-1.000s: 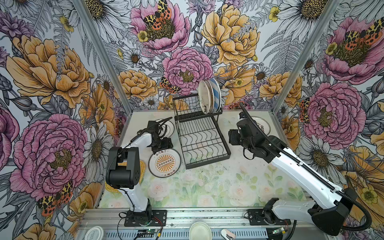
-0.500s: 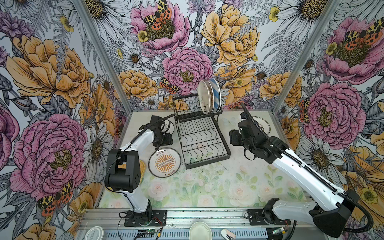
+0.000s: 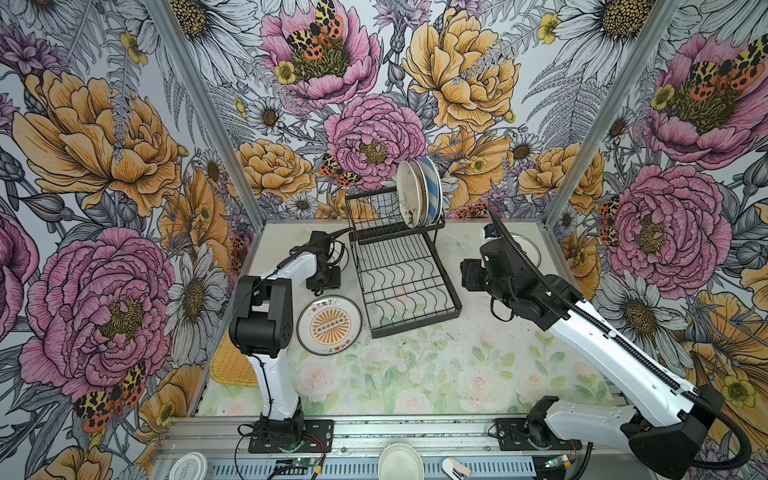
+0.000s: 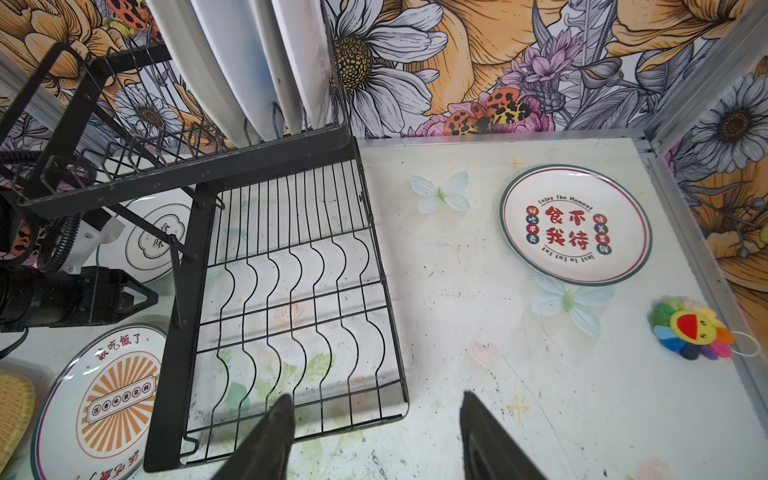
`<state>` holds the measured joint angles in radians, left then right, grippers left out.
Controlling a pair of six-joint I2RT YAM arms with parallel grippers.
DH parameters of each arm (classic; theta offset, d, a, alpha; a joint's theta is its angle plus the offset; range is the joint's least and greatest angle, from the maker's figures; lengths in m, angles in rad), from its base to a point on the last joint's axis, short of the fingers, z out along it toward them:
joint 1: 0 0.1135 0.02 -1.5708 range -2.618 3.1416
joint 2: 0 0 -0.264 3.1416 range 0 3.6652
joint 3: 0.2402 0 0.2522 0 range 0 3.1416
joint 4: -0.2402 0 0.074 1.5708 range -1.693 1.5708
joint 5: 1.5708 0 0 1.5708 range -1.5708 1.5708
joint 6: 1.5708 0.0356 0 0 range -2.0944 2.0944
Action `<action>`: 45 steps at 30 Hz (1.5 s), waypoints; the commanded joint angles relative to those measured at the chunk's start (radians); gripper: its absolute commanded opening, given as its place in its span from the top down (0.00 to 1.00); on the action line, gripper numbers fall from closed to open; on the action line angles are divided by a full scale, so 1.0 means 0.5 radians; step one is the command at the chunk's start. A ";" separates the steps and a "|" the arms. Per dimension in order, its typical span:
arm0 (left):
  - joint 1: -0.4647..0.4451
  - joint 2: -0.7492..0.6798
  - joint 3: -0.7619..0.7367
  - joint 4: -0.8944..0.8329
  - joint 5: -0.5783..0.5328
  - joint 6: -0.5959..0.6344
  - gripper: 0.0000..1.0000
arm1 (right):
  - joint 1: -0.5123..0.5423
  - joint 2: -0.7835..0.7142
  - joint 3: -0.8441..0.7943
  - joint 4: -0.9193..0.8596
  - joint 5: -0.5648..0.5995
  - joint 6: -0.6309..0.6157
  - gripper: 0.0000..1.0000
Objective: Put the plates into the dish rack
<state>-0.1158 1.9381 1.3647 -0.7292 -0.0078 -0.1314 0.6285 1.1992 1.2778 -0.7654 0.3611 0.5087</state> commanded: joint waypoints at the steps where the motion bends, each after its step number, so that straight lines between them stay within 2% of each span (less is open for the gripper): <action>1: -0.008 0.009 0.020 0.028 -0.074 -0.019 0.52 | -0.014 -0.030 -0.016 0.032 -0.004 0.023 0.37; 7: -0.009 -0.008 -0.057 0.020 -0.019 -0.030 0.53 | -0.017 -0.030 -0.018 0.034 -0.004 0.022 0.37; 20: -0.043 -0.251 -0.411 -0.046 0.079 -0.134 0.52 | -0.017 -0.042 -0.026 0.037 -0.020 0.027 0.37; 28: -0.165 -0.470 -0.687 -0.100 0.179 -0.294 0.52 | -0.015 -0.069 -0.058 0.039 -0.019 0.046 0.37; 37: -0.386 -0.633 -0.890 -0.106 0.243 -0.526 0.52 | -0.016 -0.079 -0.064 0.043 -0.023 0.039 0.37; 38: -0.394 -0.654 -0.892 -0.105 0.229 -0.544 0.50 | -0.017 -0.079 -0.066 0.044 -0.023 0.040 0.36; 41: -0.376 -0.761 -0.902 -0.112 0.182 -0.611 0.33 | -0.017 -0.076 -0.069 0.046 -0.033 0.039 0.37; 43: -0.318 -0.878 -0.929 -0.112 0.171 -0.667 0.19 | -0.017 -0.089 -0.070 0.046 -0.033 0.038 0.37; 45: -0.218 -1.014 -0.975 -0.112 0.197 -0.716 0.12 | -0.017 -0.112 -0.089 0.046 -0.021 0.043 0.37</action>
<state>-0.2790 1.5185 0.8993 -0.7837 0.0837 -0.4278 0.6266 1.1767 1.2449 -0.7650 0.3538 0.5163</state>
